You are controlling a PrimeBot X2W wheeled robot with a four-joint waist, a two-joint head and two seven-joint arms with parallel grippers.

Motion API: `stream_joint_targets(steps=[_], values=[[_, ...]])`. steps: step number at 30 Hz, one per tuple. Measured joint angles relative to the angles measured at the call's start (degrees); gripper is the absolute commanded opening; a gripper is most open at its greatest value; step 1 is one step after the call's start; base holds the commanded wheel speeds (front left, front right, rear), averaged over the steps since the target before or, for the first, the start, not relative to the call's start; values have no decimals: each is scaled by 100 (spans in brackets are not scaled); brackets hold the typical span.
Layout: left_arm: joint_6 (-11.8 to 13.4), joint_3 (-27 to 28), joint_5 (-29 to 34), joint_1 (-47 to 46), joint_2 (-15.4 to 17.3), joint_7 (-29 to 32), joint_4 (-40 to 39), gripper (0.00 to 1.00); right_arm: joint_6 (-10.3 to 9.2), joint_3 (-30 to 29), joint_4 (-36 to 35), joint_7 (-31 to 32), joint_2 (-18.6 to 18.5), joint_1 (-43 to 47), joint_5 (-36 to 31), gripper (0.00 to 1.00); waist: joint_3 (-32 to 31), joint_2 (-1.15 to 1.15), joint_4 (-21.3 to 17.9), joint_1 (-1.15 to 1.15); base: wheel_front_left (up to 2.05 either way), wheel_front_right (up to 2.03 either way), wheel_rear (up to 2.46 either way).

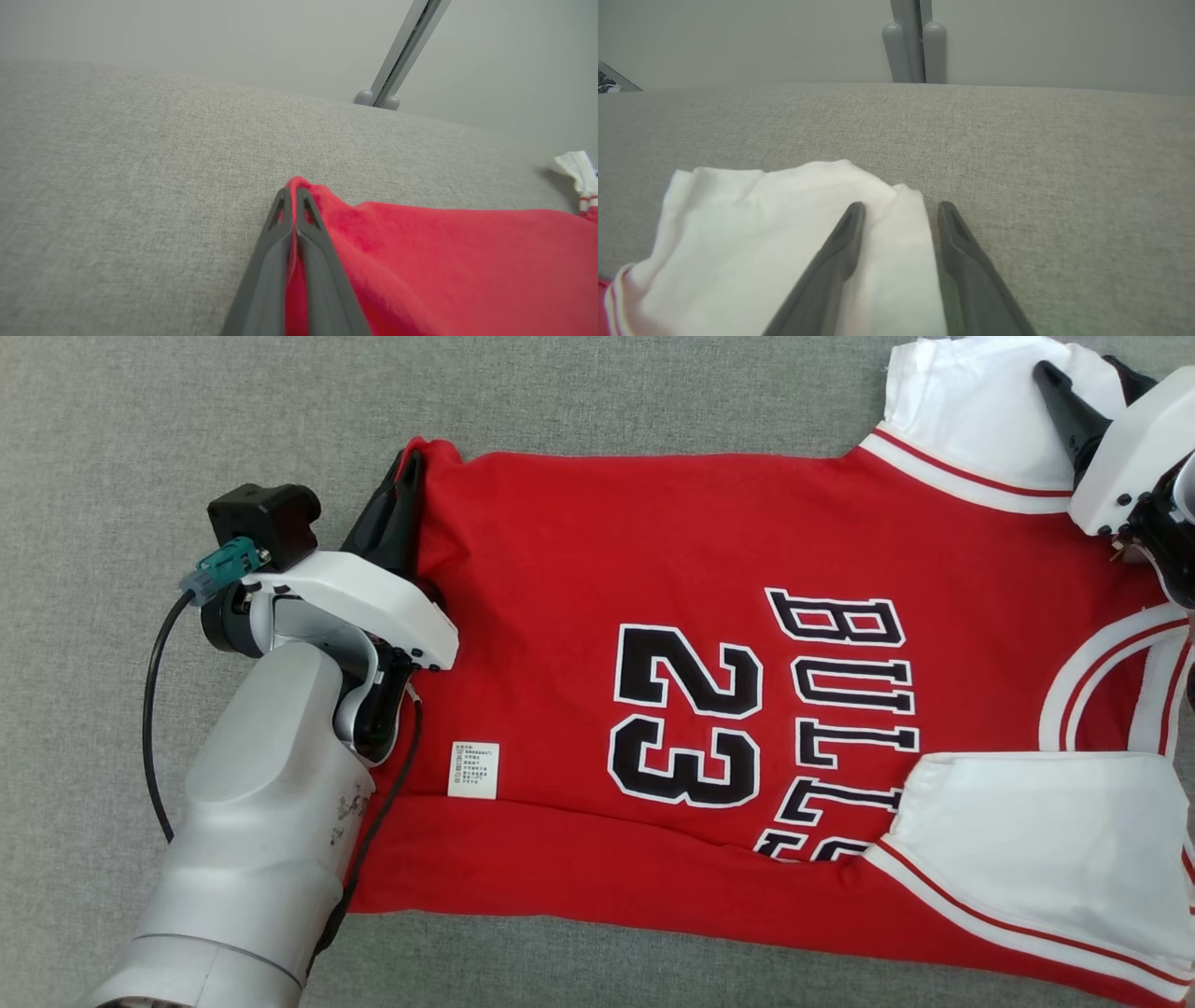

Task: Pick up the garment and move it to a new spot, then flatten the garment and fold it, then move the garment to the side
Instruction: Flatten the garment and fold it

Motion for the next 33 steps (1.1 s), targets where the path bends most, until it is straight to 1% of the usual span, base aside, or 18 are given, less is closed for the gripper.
stream_joint_targets(steps=[1, 3, 5, 8, 13, 17, 21, 22, 24, 25, 29, 33], values=[[0, -5, -24, 0, 0, -14, 14, 0, 0, 51, -10, -59, -31, -15, 36, 0, -7, 0, -8, 0, 0, 0, 0], [0, 3, -31, 1, 8, -56, 16, 0, -1, 165, -58, -229, -98, -22, 135, 0, -29, 0, -25, 0, 0, 0, 0], [0, 33, -31, 12, 51, -88, -19, 0, -1, 248, -182, -536, -166, -18, 229, 0, -69, 0, -46, 0, 0, 0, 0], [0, 130, -20, 85, 179, -122, -188, 0, -1, 343, -389, -937, -264, 42, 420, 0, -153, 0, -87, 0, 0, 0, 0], [86, 309, 42, 334, 349, -143, -666, 0, -1, 447, -743, -1445, -476, 365, 783, 0, -338, 0, -165, 0, 0, 0, 0], [153, 416, 59, 701, 456, -147, -1104, 0, -1, 554, -1155, -1846, -556, 711, 1048, 0, -487, 0, -259, 0, 0, 0, 0], [233, 445, 31, 1152, 533, -145, -1495, 0, -1, 611, -1622, -2186, -613, 1211, 1312, 0, -616, 0, -376, 0, 0, 0, 0], [282, 474, -1, 1378, 570, -92, -1679, 0, -1, 615, -1880, -2354, -650, 1551, 1392, 0, -666, 0, -431, 0, 0, 0, 0], [389, 478, -13, 1626, 635, -24, -1883, 0, -1, 625, -2174, -2505, -650, 1954, 1529, 0, -716, 0, -489, 0, 0, 0, 0], [389, 478, -13, 1626, 635, -24, -1883, 0, -1, 625, -2174, -2505, -650, 1954, 1529, 0, -716, 0, -489, 0, 0, 0, 0], [528, 505, -29, 2108, 812, 148, -2288, 0, -1, 645, -2751, -2697, -656, 2761, 1673, 0, -768, 0, -624, 0, 0, 0, 0], [691, 516, 79, 2479, 1082, 241, -2749, 0, -1, 517, -3181, -2819, -662, 3539, 1762, 0, -815, 0, -714, 0, 0, 0, 0]])
